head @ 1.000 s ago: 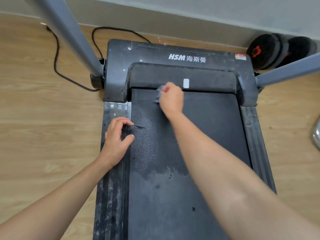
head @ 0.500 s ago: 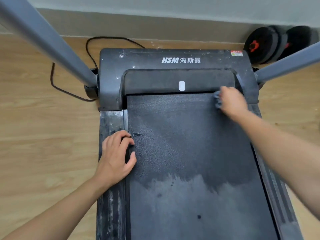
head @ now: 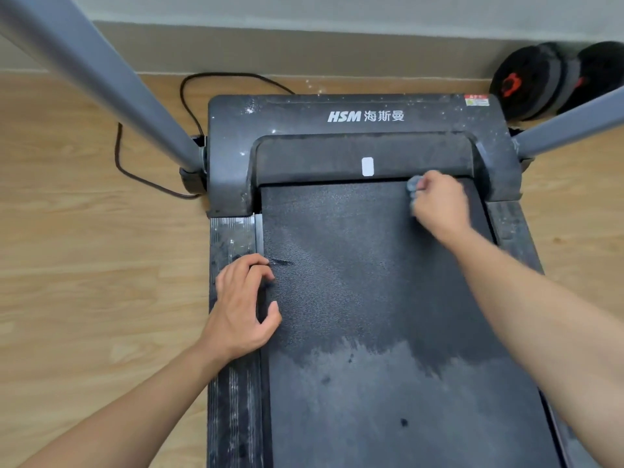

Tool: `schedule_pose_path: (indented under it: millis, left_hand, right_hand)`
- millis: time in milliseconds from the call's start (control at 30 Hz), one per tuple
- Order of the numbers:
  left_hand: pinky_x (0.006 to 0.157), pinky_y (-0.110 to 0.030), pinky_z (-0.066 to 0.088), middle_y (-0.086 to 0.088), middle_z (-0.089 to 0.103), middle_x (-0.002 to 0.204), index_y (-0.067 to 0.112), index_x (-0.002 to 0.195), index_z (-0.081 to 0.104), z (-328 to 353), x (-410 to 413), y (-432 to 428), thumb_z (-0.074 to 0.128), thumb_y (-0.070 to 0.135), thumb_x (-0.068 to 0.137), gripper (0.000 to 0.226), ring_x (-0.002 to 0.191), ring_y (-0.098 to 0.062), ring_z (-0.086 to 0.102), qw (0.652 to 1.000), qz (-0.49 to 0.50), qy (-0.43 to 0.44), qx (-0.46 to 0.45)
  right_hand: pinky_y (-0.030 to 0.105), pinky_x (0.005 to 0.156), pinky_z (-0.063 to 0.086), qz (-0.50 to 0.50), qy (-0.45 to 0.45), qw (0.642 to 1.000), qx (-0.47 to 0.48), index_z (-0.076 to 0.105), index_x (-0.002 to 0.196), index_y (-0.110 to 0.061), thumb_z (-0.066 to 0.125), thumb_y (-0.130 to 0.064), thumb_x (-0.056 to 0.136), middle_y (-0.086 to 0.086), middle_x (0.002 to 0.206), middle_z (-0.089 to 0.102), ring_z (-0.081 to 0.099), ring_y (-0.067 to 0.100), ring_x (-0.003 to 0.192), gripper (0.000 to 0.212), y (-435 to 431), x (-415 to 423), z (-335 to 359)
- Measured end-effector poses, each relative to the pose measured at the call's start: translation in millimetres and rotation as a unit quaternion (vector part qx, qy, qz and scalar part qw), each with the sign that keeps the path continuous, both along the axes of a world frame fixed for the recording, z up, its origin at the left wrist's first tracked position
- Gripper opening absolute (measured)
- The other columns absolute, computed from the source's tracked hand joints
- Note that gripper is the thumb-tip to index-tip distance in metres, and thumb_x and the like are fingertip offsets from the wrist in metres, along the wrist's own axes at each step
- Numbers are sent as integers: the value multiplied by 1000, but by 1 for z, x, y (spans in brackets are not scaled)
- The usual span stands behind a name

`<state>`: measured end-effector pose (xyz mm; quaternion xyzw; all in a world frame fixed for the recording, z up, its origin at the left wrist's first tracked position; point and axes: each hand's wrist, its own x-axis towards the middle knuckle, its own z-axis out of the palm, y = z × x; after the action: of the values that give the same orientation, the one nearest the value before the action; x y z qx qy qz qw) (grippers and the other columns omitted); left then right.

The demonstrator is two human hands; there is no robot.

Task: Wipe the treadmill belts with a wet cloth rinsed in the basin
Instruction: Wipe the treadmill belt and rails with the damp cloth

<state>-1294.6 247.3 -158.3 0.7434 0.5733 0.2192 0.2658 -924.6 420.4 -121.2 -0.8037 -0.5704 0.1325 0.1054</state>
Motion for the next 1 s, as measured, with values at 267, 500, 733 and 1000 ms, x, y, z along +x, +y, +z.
schedule_pose_path:
  millis: [267,500,733,1000]
  left_hand:
    - [113,-28,36,-5,47,125,10,110,50,5,-4,-2,57,12,77,34,132,-19,47,992,78,-103,6]
    - [119,-32,35,-3,49,128,12,105,54,-4,-16,-11,54,13,79,26,142,-17,45,994,53,-95,28]
    - [109,-35,40,-2,50,127,17,91,46,4,-15,-17,53,9,72,21,130,-22,51,994,21,-100,32]
    - [105,-33,40,-1,51,123,17,93,48,5,-38,-25,54,6,72,24,121,-24,52,996,37,-76,37]
  right_hand:
    - [36,69,38,246,109,962,-49,62,102,-13,65,-6,92,11,104,63,62,33,95,13,-53,-258,-7]
    - [42,66,47,282,0,958,-56,45,92,-20,69,-7,88,7,101,51,55,34,88,27,-56,-134,-2]
    - [43,78,56,34,-134,983,-122,53,91,-16,69,-3,82,19,96,64,65,40,91,22,-53,101,14]
    - [41,76,48,-26,-25,999,-35,61,85,-7,67,0,81,17,97,61,62,40,91,10,-68,-13,21]
